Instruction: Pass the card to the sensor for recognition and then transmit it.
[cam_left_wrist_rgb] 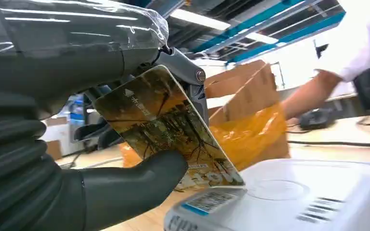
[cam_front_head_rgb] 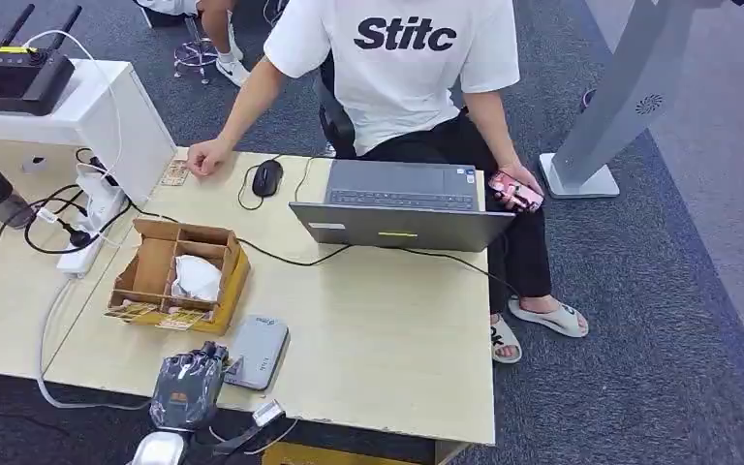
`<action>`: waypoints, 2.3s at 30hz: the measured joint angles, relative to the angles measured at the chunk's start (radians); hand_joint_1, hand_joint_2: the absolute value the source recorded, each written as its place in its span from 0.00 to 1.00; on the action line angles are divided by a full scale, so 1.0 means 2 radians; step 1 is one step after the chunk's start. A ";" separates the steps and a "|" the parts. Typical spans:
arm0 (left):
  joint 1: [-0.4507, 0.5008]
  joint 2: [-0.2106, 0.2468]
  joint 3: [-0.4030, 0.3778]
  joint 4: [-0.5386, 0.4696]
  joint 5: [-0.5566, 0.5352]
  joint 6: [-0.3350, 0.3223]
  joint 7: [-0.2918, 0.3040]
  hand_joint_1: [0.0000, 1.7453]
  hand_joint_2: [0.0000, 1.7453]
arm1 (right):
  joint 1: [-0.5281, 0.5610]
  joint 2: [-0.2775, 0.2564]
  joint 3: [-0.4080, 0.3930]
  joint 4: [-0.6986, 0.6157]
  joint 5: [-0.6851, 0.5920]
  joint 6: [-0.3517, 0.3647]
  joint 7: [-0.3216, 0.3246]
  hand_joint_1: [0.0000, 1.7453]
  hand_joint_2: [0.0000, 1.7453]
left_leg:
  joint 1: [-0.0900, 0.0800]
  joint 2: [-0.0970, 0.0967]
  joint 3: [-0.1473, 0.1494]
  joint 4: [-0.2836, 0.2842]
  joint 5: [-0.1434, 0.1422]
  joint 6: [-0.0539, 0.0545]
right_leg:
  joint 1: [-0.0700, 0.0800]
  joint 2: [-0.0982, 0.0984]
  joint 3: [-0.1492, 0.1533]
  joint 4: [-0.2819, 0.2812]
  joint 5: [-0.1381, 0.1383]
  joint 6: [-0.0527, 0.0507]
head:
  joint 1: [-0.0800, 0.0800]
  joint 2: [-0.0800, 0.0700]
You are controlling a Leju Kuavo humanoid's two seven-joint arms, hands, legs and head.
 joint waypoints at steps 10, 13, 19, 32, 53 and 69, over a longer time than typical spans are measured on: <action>-0.014 -0.004 0.018 0.051 -0.011 0.022 -0.001 1.00 1.00 | 0.000 0.000 0.000 0.000 0.005 0.002 0.002 0.00 1.00 | 0.000 0.000 0.000 0.000 0.000 0.000 | 0.000 0.000 0.000 0.000 0.000 0.000 | 0.000 0.000; -0.015 -0.001 0.031 0.045 -0.015 0.030 -0.008 1.00 1.00 | 0.000 0.000 0.000 0.000 0.006 0.001 0.002 0.00 1.00 | 0.000 0.000 0.000 0.000 0.000 0.000 | 0.000 0.000 0.000 0.000 0.000 0.000 | 0.000 0.000; -0.018 0.012 0.061 -0.012 -0.016 0.039 -0.024 1.00 1.00 | 0.000 0.000 0.000 0.000 0.006 0.000 -0.002 0.00 1.00 | 0.000 0.000 0.000 0.000 0.000 0.000 | 0.000 0.000 -0.001 0.000 0.000 0.000 | 0.000 0.000; -0.095 0.179 -0.021 -0.268 -0.017 0.044 0.102 1.00 1.00 | 0.001 -0.001 0.000 0.002 -0.006 -0.002 -0.009 0.00 1.00 | 0.000 0.000 -0.001 0.000 0.001 0.000 | 0.000 0.001 -0.001 0.000 0.000 0.000 | 0.000 0.000; -0.193 0.193 0.072 -0.117 -0.016 0.007 0.015 1.00 1.00 | -0.001 0.000 0.000 0.002 0.013 -0.003 -0.007 0.00 1.00 | 0.001 -0.001 0.000 0.000 0.002 -0.001 | 0.000 -0.001 -0.001 0.001 0.001 -0.001 | 0.000 0.000; -0.291 0.153 0.010 0.113 -0.016 0.049 0.074 0.00 0.00 | -0.002 0.000 0.000 0.002 0.014 -0.007 0.001 0.00 1.00 | 0.000 0.004 -0.001 0.000 0.002 0.000 | 0.000 0.005 -0.004 0.001 0.003 0.000 | 0.000 0.000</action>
